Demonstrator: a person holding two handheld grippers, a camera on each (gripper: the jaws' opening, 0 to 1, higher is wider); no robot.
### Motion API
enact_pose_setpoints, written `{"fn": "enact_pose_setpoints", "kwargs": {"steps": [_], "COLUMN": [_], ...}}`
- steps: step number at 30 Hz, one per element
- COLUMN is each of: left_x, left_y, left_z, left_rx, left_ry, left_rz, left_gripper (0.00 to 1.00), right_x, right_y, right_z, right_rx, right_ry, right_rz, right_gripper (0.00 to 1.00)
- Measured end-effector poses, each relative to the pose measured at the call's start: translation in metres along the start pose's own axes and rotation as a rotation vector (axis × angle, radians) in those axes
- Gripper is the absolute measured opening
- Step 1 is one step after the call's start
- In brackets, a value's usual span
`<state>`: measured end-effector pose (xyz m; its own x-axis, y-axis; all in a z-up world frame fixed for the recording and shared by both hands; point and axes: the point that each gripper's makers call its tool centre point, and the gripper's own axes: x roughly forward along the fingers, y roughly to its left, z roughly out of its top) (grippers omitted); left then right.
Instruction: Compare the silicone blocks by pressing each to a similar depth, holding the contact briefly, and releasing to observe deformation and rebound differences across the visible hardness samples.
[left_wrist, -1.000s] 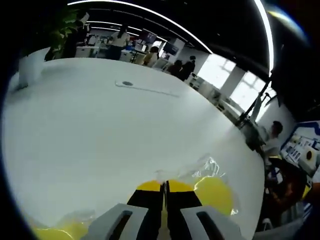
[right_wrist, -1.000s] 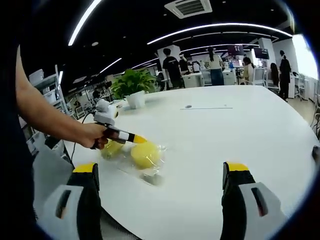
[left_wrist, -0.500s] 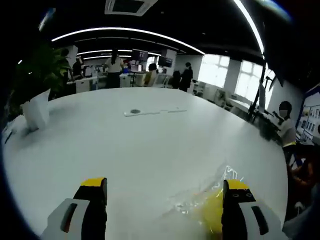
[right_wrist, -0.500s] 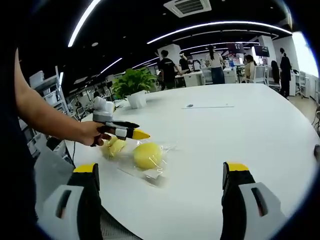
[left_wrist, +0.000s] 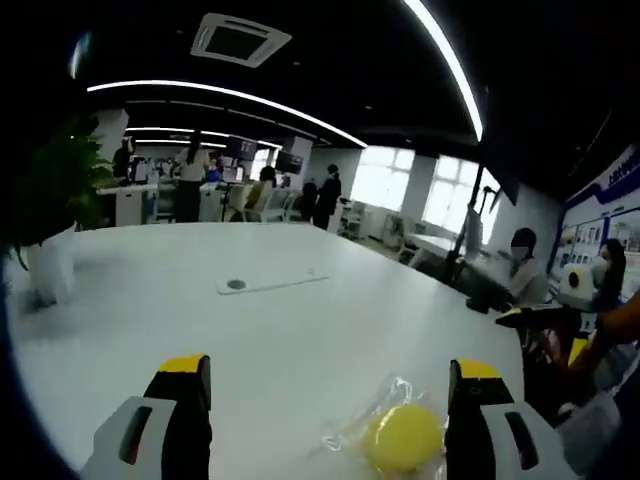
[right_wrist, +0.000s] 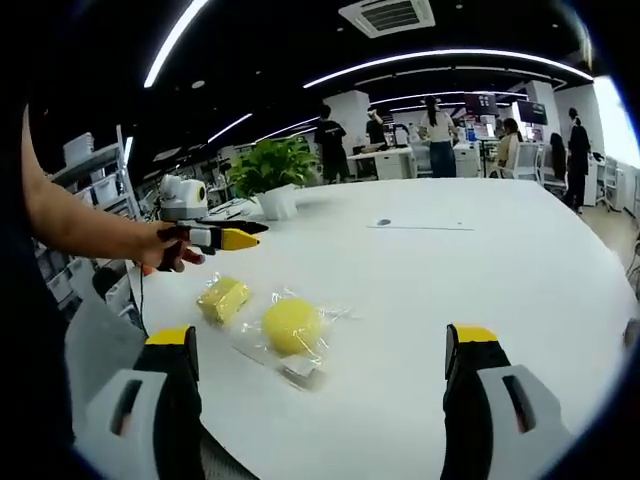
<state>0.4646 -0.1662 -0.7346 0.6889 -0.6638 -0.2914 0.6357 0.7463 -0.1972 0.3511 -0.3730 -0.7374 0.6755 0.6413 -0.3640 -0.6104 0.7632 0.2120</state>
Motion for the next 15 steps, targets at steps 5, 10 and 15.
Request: {"fn": "enact_pose_setpoints", "kwargs": {"steps": [5, 10, 15], "left_x": [-0.034, -0.068, -0.11], "left_y": [0.01, 0.013, 0.02], "left_z": [0.008, 0.005, -0.001], "left_rx": [0.022, 0.085, 0.069], "left_ry": [0.003, 0.007, -0.011], "left_rz": [0.008, 0.016, 0.04], "left_gripper": [1.0, 1.0, 1.0], "right_x": [0.0, 0.0, -0.001], "right_y": [-0.004, -0.005, 0.0], "right_z": [0.006, 0.008, 0.006], "right_rx": [-0.022, -0.043, -0.049], "right_ry": [-0.003, -0.014, -0.007], "right_rz": [-0.005, -0.015, -0.014], "right_gripper": [0.96, 0.96, 0.96]}}
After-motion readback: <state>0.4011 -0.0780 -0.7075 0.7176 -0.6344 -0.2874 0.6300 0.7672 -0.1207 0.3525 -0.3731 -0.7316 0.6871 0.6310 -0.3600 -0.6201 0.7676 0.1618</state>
